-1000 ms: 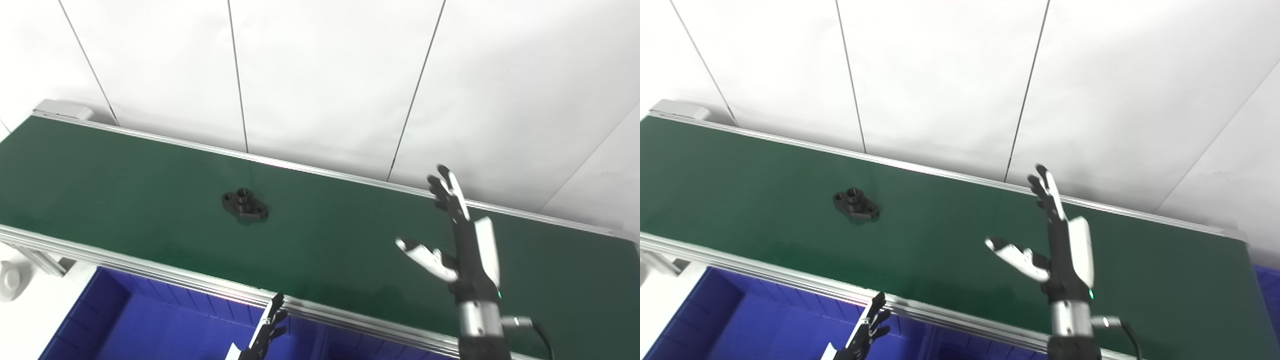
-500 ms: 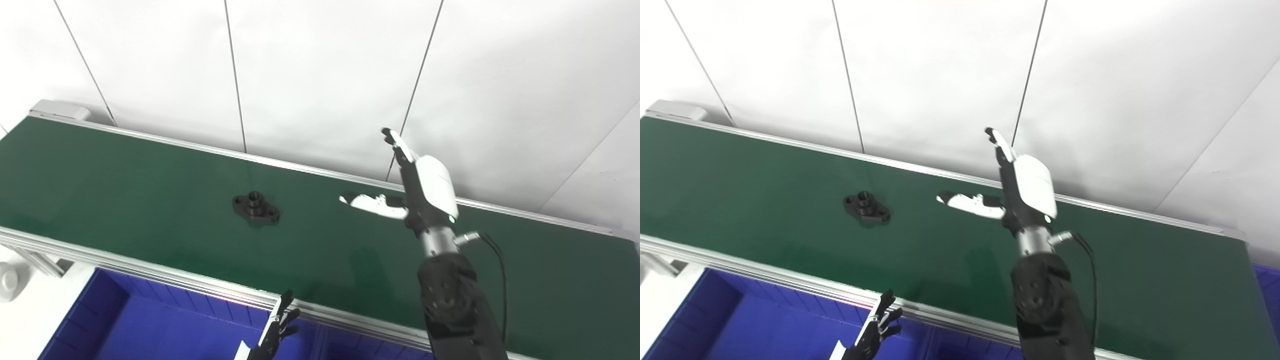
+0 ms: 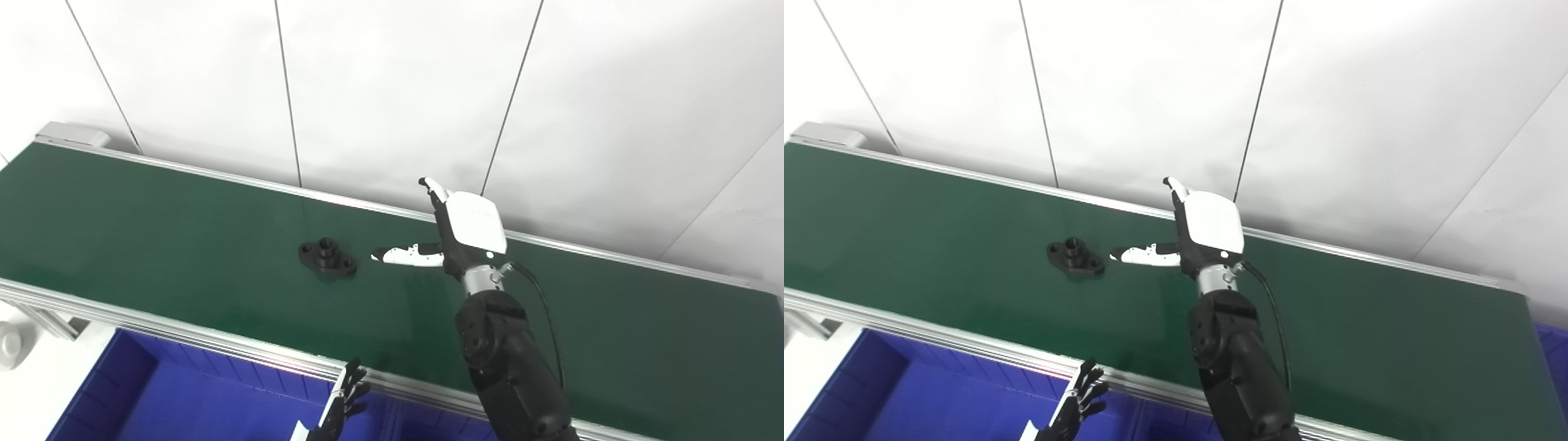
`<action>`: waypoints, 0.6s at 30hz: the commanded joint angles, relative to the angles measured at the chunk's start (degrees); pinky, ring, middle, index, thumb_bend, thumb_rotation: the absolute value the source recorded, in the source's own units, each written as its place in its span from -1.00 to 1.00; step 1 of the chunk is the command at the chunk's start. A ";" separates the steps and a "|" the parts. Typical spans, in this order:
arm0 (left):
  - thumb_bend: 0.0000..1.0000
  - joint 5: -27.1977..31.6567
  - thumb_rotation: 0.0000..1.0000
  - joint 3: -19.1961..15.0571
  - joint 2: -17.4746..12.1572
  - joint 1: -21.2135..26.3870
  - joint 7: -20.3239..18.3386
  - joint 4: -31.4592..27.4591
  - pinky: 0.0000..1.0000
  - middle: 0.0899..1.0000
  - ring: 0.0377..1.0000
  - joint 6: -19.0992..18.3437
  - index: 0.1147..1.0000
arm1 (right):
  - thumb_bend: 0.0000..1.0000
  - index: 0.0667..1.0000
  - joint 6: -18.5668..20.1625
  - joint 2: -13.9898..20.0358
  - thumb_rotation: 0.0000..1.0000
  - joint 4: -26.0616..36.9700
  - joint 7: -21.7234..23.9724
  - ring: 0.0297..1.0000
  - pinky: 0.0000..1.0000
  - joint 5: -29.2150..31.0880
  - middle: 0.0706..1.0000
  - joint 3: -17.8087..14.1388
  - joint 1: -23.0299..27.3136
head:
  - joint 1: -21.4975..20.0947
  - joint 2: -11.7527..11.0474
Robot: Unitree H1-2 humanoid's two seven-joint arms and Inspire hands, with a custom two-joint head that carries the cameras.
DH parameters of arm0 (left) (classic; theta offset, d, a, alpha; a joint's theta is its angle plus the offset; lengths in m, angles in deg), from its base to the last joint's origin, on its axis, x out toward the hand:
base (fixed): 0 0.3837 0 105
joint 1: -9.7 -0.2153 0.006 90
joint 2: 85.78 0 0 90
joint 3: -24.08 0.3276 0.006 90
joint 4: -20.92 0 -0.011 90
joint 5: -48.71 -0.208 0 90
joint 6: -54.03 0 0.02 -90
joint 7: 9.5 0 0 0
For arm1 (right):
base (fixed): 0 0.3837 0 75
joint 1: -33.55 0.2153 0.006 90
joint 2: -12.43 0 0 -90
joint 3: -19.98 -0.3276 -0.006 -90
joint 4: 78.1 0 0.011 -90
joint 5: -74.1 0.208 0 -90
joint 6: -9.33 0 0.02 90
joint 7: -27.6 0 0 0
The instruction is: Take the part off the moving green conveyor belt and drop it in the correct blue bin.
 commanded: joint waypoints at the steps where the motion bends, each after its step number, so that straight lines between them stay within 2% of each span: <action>1: 0.52 -0.59 0.69 1.02 0.65 -0.96 0.54 -1.60 0.64 0.90 0.77 2.03 1.00 | 1.00 0.74 0.12 -1.47 0.56 -1.01 -2.34 0.55 0.37 -0.16 0.64 0.83 3.19 | 0.25 0.01; 3: 0.51 -0.17 0.70 1.37 0.74 -1.12 0.57 -1.75 0.62 0.89 0.76 2.04 1.00 | 1.00 0.73 0.06 -1.61 0.57 -2.26 -2.53 0.54 0.39 -0.04 0.62 1.51 3.47 | 0.59 0.07; 10: 0.57 2.14 0.64 2.26 1.30 -1.86 -1.29 -2.34 0.78 0.93 0.86 2.02 1.00 | 1.00 0.72 0.22 -2.80 0.58 -7.37 -3.72 0.51 0.38 -0.24 0.58 4.31 4.14 | 1.19 0.62; 18: 0.55 1.11 0.62 3.50 2.12 -2.45 -1.39 -2.82 0.86 0.96 0.92 2.02 1.00 | 1.00 0.70 0.39 -4.57 0.53 -13.03 -4.46 0.45 0.33 0.32 0.54 6.43 5.53 | 3.20 0.89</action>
